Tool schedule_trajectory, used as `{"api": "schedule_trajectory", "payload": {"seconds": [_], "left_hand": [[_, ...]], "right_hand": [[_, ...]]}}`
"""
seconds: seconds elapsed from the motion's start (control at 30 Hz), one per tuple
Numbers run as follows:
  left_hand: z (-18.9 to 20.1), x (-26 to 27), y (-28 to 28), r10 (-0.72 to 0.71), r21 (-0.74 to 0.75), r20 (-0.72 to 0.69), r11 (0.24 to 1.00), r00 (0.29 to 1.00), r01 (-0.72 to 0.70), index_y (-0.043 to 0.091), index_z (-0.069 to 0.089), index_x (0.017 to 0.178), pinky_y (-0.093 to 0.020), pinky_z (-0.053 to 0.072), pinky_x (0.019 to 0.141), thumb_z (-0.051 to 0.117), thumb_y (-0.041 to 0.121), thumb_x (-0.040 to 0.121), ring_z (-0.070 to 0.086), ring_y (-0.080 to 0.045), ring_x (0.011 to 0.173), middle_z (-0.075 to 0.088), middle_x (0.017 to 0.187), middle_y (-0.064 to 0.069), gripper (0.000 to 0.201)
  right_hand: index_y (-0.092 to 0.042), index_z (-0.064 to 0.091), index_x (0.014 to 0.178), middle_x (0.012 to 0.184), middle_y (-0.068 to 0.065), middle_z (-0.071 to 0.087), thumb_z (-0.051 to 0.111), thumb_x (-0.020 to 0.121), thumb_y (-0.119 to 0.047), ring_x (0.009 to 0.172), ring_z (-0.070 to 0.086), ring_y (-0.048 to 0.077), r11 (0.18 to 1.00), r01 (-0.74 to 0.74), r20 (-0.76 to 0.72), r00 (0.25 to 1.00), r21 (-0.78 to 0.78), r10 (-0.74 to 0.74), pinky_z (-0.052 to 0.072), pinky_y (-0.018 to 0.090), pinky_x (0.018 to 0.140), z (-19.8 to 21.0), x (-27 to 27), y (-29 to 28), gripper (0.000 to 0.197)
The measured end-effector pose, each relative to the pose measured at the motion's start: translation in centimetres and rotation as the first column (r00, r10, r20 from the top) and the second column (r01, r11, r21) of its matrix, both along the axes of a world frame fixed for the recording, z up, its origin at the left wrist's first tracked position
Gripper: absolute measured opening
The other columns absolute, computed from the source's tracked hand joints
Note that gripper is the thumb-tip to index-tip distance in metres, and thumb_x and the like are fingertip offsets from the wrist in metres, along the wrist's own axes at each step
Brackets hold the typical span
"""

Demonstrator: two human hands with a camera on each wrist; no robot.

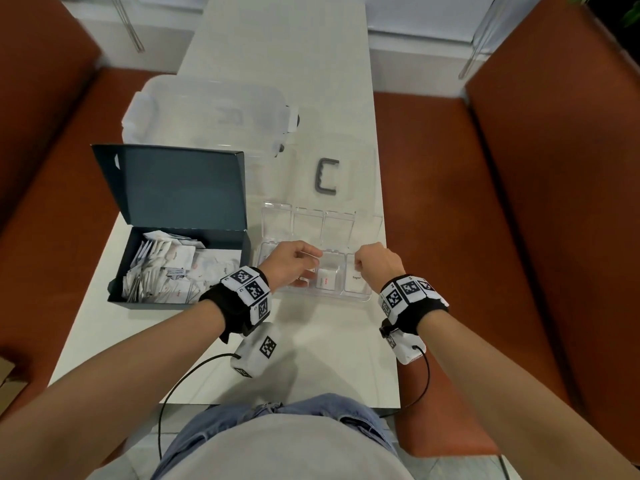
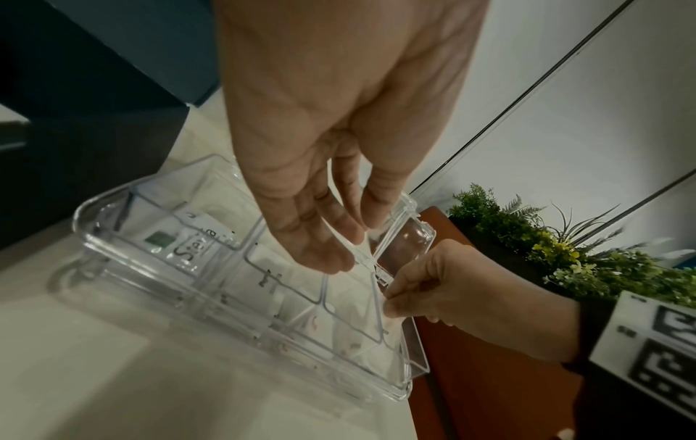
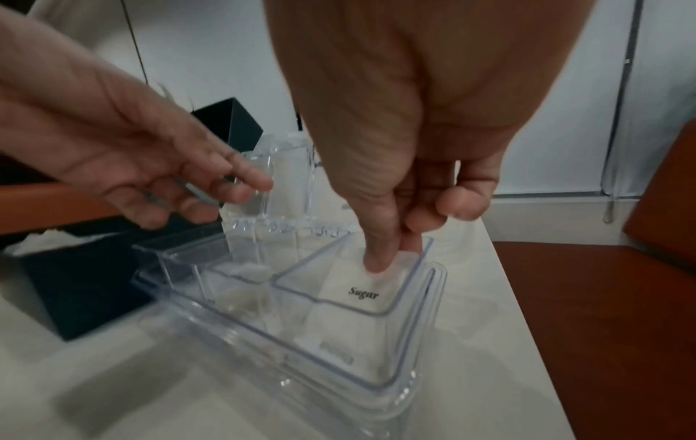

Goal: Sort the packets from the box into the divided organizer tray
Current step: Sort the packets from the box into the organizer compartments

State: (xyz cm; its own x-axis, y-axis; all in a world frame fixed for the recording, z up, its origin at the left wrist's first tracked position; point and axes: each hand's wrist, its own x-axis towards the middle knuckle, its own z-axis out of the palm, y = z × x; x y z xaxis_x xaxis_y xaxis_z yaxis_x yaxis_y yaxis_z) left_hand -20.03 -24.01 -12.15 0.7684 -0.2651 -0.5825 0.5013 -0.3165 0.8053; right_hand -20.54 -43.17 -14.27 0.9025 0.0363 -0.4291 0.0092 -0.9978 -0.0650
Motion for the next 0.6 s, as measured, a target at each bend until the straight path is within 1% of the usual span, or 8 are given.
{"api": "schedule_trajectory", "payload": {"seconds": [0.07,0.13,0.23,0.27,0.3,0.4,0.5,0.6], "left_hand": [[0.0,-0.1,0.0,0.008,-0.004,0.002,1.000,1.000,-0.008,0.006,0.063,0.109,-0.027,0.054,0.066,0.059,0.004,0.094,0.063,-0.016,0.074,0.060,0.091,-0.005,0.016],[-0.1,-0.3,0.0,0.006,-0.004,0.005,1.000,1.000,-0.006,0.008,0.064,0.108,-0.028,0.054,0.068,0.059,0.005,0.094,0.064,-0.017,0.076,0.061,0.093,-0.005,0.015],[-0.2,-0.4,0.2,-0.001,0.003,0.003,1.000,1.000,0.001,0.009,0.064,0.109,-0.029,0.054,0.072,0.059,0.006,0.094,0.064,-0.019,0.080,0.062,0.097,-0.006,0.017],[-0.2,-0.5,0.3,0.000,0.002,0.001,1.000,1.000,0.000,0.009,0.064,0.110,-0.029,0.054,0.072,0.059,0.006,0.094,0.064,-0.019,0.080,0.063,0.097,-0.006,0.017],[-0.2,-0.5,0.4,0.004,0.001,-0.001,1.000,1.000,-0.004,0.009,0.064,0.110,-0.028,0.054,0.071,0.059,0.006,0.094,0.064,-0.019,0.080,0.063,0.097,-0.006,0.017],[-0.2,-0.5,0.7,0.017,-0.004,-0.001,1.000,1.000,-0.017,0.009,0.063,0.108,-0.026,0.054,0.067,0.059,0.005,0.094,0.064,-0.018,0.076,0.064,0.095,-0.005,0.016],[-0.1,-0.6,0.9,0.028,-0.019,-0.004,0.999,1.000,-0.028,0.011,0.064,0.105,-0.027,0.054,0.068,0.059,0.004,0.093,0.064,-0.017,0.075,0.064,0.093,-0.004,0.014],[0.0,-0.6,1.3,0.039,-0.032,-0.009,0.999,0.999,-0.039,0.011,0.064,0.105,-0.027,0.054,0.069,0.059,0.003,0.093,0.064,-0.017,0.074,0.064,0.092,-0.004,0.015]], "right_hand": [[-0.007,0.063,0.104,0.107,0.010,0.061,0.049,0.088,0.006,0.092,0.064,0.030,0.997,-0.051,-0.005,0.999,-0.050,0.051,0.051,0.031,0.073,-0.1,0.0,0.3,0.025],[-0.006,0.061,0.099,0.105,0.010,0.060,0.051,0.088,0.006,0.090,0.064,0.029,0.992,-0.095,-0.009,0.995,-0.087,0.095,0.049,0.031,0.070,-0.2,0.0,0.6,0.019],[-0.007,0.057,0.093,0.103,0.010,0.059,0.055,0.091,0.000,0.088,0.063,0.029,0.987,-0.115,0.018,0.993,-0.110,0.118,0.043,0.031,0.064,0.0,0.2,0.8,0.007],[-0.007,0.057,0.093,0.104,0.010,0.058,0.057,0.091,-0.004,0.089,0.063,0.028,0.988,-0.116,0.033,0.992,-0.104,0.120,0.041,0.031,0.064,0.0,0.3,0.8,0.003],[-0.007,0.058,0.097,0.105,0.009,0.059,0.058,0.092,-0.007,0.090,0.062,0.028,0.989,-0.120,0.042,0.991,-0.090,0.124,0.041,0.031,0.065,0.0,0.3,0.8,0.005],[-0.013,0.063,0.110,0.109,0.005,0.064,0.065,0.090,-0.018,0.099,0.061,0.026,0.983,-0.162,0.002,0.987,-0.091,0.163,0.044,0.032,0.073,-0.3,0.1,1.1,0.021],[-0.017,0.063,0.112,0.109,0.003,0.066,0.067,0.088,-0.028,0.106,0.057,0.024,0.967,-0.197,-0.019,0.980,-0.162,0.197,0.042,0.035,0.086,-0.7,-0.2,1.1,0.027],[-0.020,0.063,0.111,0.108,0.001,0.066,0.067,0.088,-0.032,0.108,0.054,0.023,0.963,-0.192,-0.003,0.981,-0.190,0.195,0.038,0.037,0.088,-0.9,-0.3,1.0,0.026]]}}
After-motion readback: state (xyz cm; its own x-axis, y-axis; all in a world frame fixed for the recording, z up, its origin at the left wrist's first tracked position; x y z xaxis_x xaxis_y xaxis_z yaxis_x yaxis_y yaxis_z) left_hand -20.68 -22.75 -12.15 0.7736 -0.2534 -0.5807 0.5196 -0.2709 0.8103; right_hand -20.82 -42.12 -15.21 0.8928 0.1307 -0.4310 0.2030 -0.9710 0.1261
